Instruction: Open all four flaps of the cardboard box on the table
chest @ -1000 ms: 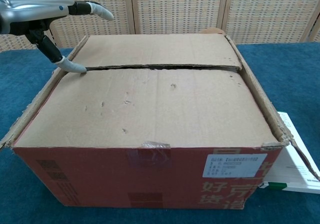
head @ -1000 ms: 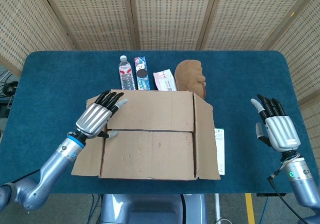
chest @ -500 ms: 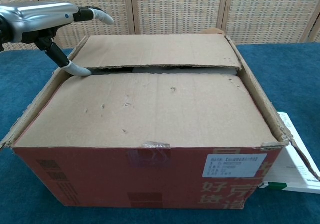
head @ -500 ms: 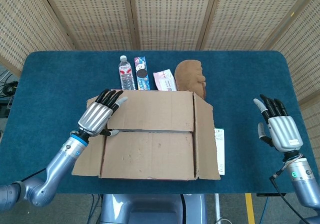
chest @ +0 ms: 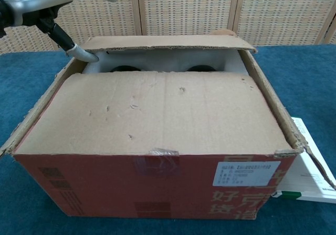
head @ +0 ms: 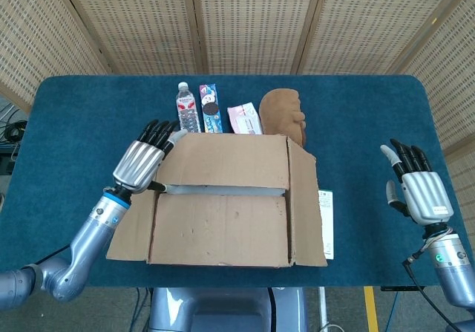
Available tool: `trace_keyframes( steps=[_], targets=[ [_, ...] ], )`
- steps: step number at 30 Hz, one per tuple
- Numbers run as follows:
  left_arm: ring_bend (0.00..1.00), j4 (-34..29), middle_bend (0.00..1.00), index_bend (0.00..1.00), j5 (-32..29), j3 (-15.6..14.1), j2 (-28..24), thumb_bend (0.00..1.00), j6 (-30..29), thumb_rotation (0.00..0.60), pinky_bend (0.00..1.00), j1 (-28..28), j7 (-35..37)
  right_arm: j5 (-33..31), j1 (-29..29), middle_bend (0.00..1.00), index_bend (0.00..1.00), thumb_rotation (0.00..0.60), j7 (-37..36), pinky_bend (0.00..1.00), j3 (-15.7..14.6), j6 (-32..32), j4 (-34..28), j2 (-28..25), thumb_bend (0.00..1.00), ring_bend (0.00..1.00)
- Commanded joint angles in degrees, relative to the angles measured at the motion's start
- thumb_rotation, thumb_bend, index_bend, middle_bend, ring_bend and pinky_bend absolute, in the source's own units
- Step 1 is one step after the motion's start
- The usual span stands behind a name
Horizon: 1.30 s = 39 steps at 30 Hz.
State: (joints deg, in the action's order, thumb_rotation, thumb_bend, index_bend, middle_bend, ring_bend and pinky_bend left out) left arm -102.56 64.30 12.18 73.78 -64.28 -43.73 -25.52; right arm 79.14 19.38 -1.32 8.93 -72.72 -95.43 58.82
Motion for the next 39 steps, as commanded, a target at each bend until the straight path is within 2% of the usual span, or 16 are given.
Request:
trace_keyframes(
  steps=[1,8,14,19,27,31,36,39],
  targets=[
    [0.0,-0.29,0.0,0.07,0.56,0.85,-0.82,0.13,-0.95,0.512,0.0,0.31,0.83,0.02,0.04,0.0,0.02,0.6,-0.06,0.0,0.04,0.06,0.05,0.02,0.71,0.0],
    [0.0,3.45,0.0,0.07,-1.03,5.49,-2.42,0.13,-0.52,0.512,0.0,-1.81,2.53,-0.01,0.04,0.0,0.02,0.6,-0.53,0.0,-0.03,0.5,0.21,0.07,0.71,0.0],
    [0.0,7.39,0.0,0.06,-1.43,7.38,-1.2,0.13,0.27,0.513,0.0,-4.08,2.87,-0.08,-0.14,0.0,0.02,0.6,-0.58,0.0,-0.05,0.49,0.18,-0.16,0.71,0.0],
    [0.0,10.56,0.0,0.04,-1.58,8.35,0.13,0.14,1.01,0.513,0.0,-6.08,2.3,-0.05,-0.29,0.0,0.02,0.6,-0.62,0.0,-0.01,0.32,0.03,-0.37,0.71,0.0],
    [0.0,19.81,0.0,0.01,-1.83,10.11,4.49,0.14,1.59,0.514,0.0,-11.47,-2.23,0.05,-0.76,0.0,0.02,0.6,-0.95,0.0,0.01,-0.17,-0.43,-0.98,0.71,0.0],
    [0.0,22.69,0.0,0.0,-2.54,10.31,5.84,0.15,1.87,0.497,0.0,-12.74,-3.37,0.05,-0.8,0.0,0.02,0.6,-1.1,0.0,0.02,-0.12,-0.41,-1.01,0.71,0.0],
    [0.0,24.97,0.0,0.0,-5.81,10.31,6.95,0.15,3.34,0.496,0.0,-13.62,-5.43,0.06,-0.82,0.0,0.02,0.6,-1.29,0.0,-0.06,0.13,-0.46,-1.06,0.71,0.0],
    [0.0,25.54,0.0,0.0,-10.2,10.45,7.1,0.16,5.22,0.492,0.0,-14.0,-7.38,0.09,-0.89,0.0,0.02,0.6,-1.44,0.0,-0.11,0.19,-0.45,-1.13,0.71,0.0]
  ],
)
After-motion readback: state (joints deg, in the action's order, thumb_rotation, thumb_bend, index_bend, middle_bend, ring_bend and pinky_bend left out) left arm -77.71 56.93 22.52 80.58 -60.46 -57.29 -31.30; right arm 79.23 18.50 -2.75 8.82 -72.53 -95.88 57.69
